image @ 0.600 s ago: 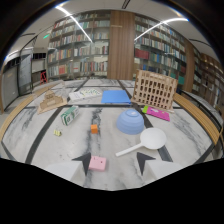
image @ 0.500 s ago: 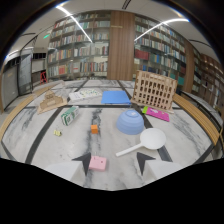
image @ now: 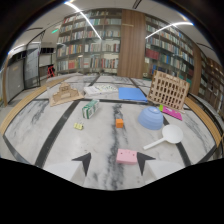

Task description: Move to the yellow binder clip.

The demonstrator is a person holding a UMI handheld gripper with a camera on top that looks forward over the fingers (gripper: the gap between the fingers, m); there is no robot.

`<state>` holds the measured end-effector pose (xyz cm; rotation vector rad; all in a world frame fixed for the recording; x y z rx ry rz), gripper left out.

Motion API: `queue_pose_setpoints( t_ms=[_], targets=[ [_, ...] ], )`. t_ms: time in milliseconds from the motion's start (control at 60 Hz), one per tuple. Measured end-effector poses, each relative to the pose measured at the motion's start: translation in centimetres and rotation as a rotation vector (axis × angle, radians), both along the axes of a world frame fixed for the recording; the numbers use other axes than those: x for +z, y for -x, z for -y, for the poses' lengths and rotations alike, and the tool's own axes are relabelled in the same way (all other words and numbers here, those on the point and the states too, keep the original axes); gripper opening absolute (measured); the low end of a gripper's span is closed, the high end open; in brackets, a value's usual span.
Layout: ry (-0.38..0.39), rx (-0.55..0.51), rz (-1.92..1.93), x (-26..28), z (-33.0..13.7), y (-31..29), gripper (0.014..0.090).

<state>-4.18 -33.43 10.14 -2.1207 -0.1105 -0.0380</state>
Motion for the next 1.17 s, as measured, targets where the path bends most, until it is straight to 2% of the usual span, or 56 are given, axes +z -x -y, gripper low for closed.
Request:
queue_pose_setpoints(
  t_ms=[233,600,850,1167],
  targets=[
    [0.012,0.028,-0.024,-1.2,-2.6,7.0,0.0863],
    [0.054,0.018,-0.047,-5.4,-10.7,13.6,0.0862],
    [0.076,0.001,-0.033,-7.2,-14.0,14.6,0.0862],
    [0.084,0.001,-0.035,-7.7,-14.3,14.6,0.0861]
  ],
)
